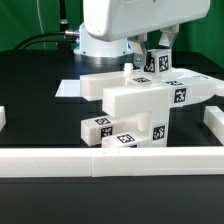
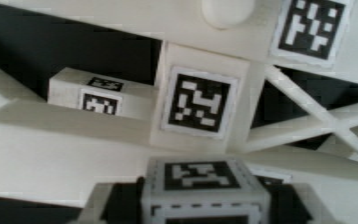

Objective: Assemble chair

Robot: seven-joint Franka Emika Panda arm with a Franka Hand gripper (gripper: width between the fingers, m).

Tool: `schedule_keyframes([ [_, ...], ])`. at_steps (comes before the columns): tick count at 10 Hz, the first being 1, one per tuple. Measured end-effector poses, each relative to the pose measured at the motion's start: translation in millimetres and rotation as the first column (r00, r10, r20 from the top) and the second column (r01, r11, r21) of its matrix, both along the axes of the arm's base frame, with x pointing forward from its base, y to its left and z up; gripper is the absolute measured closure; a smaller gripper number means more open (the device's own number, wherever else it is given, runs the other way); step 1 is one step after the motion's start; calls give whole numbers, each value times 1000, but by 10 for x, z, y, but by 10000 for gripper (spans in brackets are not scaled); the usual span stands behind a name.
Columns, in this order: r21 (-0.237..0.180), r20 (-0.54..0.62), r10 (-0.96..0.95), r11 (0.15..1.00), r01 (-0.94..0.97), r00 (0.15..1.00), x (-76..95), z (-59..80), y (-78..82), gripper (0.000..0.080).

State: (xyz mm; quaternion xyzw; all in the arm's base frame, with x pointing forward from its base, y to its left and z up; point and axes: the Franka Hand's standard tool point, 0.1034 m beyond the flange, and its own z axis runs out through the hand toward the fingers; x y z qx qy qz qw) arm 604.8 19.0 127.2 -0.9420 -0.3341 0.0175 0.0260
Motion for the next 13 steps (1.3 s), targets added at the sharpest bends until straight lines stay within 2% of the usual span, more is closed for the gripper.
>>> schedule_keyframes([
  [2,0,0,3,1000,-3,1000,2,-7,-55,515],
  [5,0,0,1,1000,-1,1000,3,-6,-51,515],
  [10,4,-1,11,1000,-11,1000,66,-45,60,515],
  [13,3,4,14,1000,-14,1000,69,-70,26,515],
])
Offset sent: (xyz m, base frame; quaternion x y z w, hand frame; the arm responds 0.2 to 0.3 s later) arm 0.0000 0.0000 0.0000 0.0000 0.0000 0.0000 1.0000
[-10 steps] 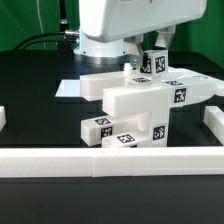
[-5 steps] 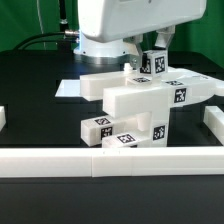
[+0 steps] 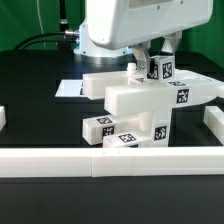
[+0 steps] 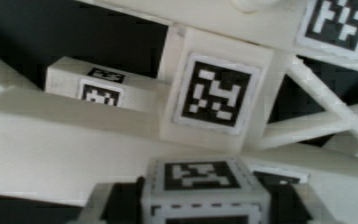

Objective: Assemble chair

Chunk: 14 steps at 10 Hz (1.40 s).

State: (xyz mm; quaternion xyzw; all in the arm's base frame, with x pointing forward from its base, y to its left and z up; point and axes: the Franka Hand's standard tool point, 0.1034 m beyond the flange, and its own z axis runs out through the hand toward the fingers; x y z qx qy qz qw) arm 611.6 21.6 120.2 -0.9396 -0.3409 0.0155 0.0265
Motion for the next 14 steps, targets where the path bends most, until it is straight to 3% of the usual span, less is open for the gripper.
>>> schedule_keyframes([
  [3,0,17,11,1000,-11,1000,30,1,-104,515],
  [6,0,16,11,1000,-11,1000,29,0,-104,515],
  [7,0,16,10,1000,-10,1000,29,0,-105,413],
  [8,0,16,10,1000,-10,1000,29,0,-105,250],
  [9,0,16,10,1000,-10,1000,29,0,-105,164],
  [14,21,45,30,999,-31,999,91,62,-196,151],
])
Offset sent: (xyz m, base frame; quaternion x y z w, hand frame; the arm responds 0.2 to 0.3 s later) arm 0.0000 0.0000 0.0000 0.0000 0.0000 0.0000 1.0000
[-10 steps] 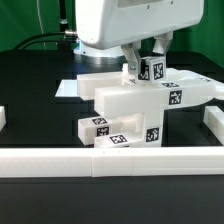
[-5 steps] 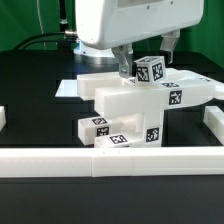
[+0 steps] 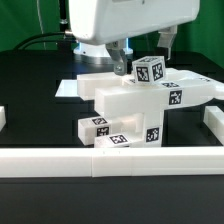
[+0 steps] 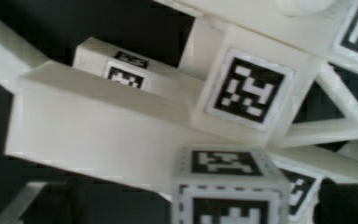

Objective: Assemble chair

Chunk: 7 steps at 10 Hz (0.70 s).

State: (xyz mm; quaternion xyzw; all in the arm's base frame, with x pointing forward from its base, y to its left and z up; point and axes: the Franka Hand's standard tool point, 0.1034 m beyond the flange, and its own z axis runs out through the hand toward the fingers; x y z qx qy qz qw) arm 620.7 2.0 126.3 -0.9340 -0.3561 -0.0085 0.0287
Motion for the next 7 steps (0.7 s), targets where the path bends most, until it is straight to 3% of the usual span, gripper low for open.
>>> schedule_keyframes([
  [2,28,7,12,1000,-12,1000,4,1,-95,151],
  [5,23,3,10,1000,-10,1000,-2,-14,-102,151],
  [7,28,4,-9,1000,9,1000,-3,-14,4,151],
])
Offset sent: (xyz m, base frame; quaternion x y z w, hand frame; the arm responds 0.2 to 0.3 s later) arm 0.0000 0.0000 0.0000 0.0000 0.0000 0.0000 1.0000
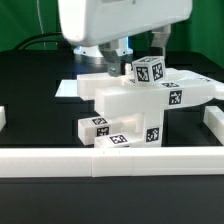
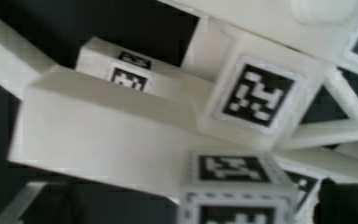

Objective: Assemble chair

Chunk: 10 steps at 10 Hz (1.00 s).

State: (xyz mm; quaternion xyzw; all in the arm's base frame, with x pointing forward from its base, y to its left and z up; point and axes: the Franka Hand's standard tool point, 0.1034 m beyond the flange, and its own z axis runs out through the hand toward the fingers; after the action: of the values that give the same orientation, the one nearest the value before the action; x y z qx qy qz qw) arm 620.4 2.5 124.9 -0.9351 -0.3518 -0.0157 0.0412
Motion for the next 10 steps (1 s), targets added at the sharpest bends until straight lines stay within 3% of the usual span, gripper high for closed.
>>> schedule_keyframes([
  [1,7,-3,2,1000,-2,1000,-3,-9,108,151],
  [6,8,25,-1,1000,1,1000,53,-35,74,151],
  [10,12,11,-50,999,50,999,30,-81,147,151],
])
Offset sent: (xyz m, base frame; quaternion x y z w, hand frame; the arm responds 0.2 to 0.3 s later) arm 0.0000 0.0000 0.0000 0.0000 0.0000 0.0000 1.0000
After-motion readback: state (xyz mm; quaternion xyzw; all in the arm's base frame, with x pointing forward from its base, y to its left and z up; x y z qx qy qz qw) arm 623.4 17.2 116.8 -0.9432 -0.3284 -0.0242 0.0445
